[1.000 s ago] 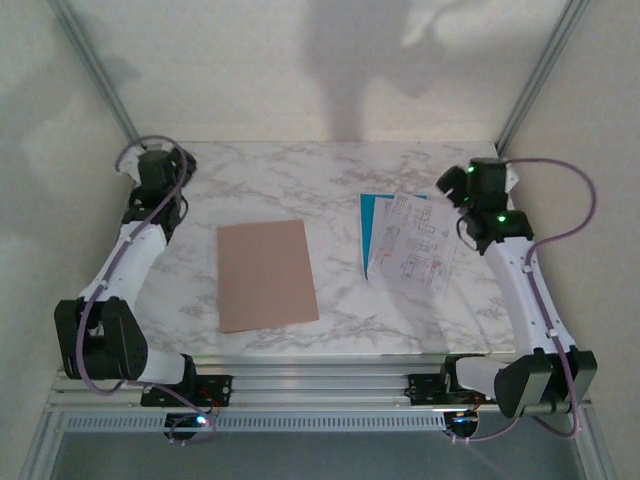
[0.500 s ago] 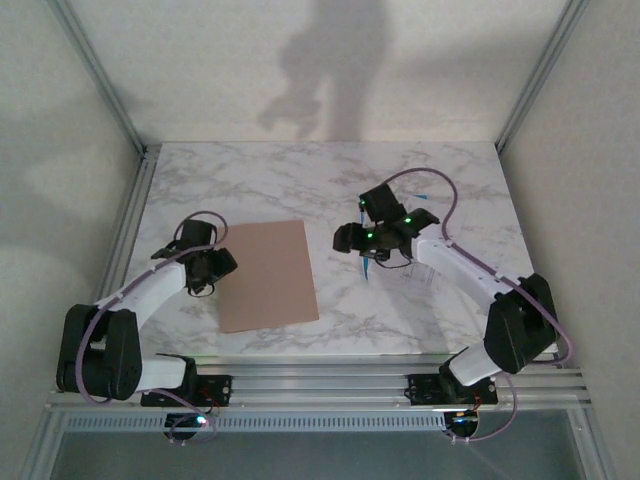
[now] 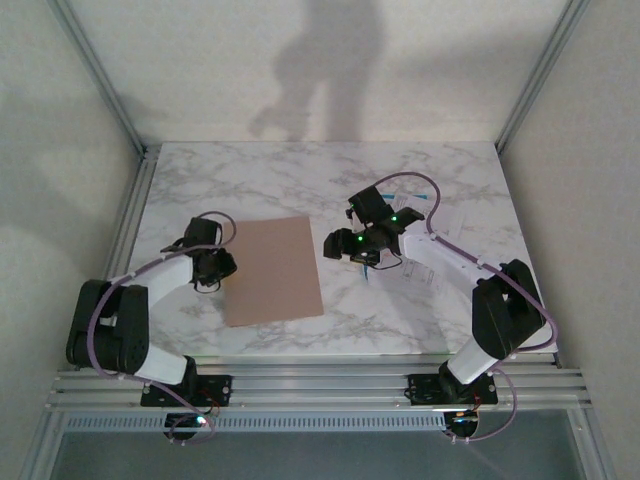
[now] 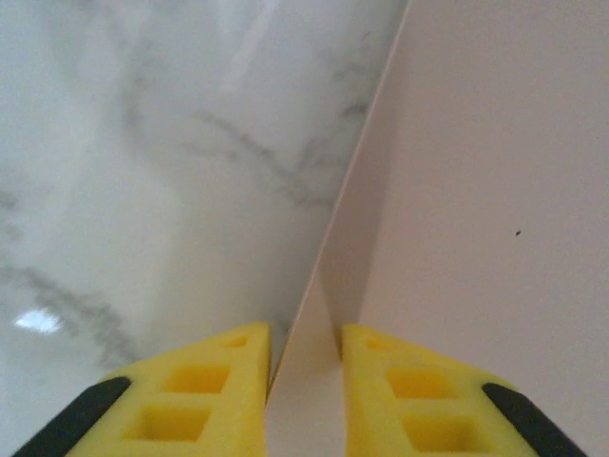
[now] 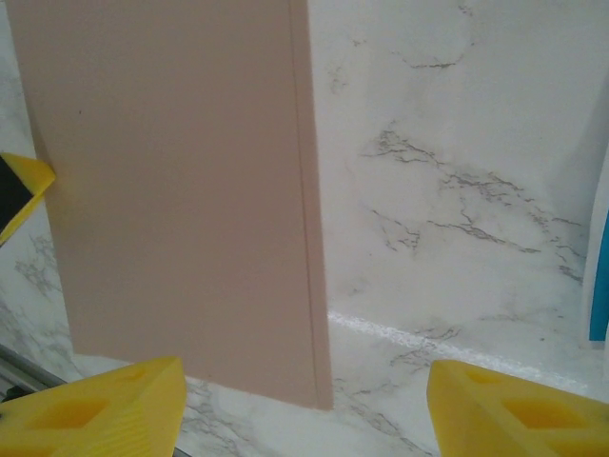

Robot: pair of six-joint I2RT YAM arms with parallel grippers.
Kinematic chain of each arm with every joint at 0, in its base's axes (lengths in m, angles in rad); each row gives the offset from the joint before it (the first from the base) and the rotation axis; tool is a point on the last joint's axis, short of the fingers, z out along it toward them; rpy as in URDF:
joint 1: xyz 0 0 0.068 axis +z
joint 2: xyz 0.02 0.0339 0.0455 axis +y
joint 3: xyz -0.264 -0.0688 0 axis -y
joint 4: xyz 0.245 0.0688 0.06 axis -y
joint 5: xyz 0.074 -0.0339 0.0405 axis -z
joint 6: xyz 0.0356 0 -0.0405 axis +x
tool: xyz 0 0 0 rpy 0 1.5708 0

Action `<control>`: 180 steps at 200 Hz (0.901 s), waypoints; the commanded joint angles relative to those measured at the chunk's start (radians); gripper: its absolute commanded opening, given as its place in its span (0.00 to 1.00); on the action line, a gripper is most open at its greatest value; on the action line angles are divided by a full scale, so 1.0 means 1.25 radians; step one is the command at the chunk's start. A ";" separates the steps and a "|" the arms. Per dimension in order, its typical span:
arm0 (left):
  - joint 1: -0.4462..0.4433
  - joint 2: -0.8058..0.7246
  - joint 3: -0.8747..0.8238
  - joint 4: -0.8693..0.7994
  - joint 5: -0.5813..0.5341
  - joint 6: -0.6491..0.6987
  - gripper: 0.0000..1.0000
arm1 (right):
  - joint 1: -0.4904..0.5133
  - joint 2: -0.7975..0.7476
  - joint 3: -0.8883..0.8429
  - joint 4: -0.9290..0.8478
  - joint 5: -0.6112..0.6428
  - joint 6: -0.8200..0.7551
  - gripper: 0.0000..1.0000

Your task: Put the files into the folder

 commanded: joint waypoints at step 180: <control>-0.062 0.279 0.335 0.012 0.035 -0.017 0.27 | -0.055 0.226 0.166 -0.009 -0.011 0.058 0.66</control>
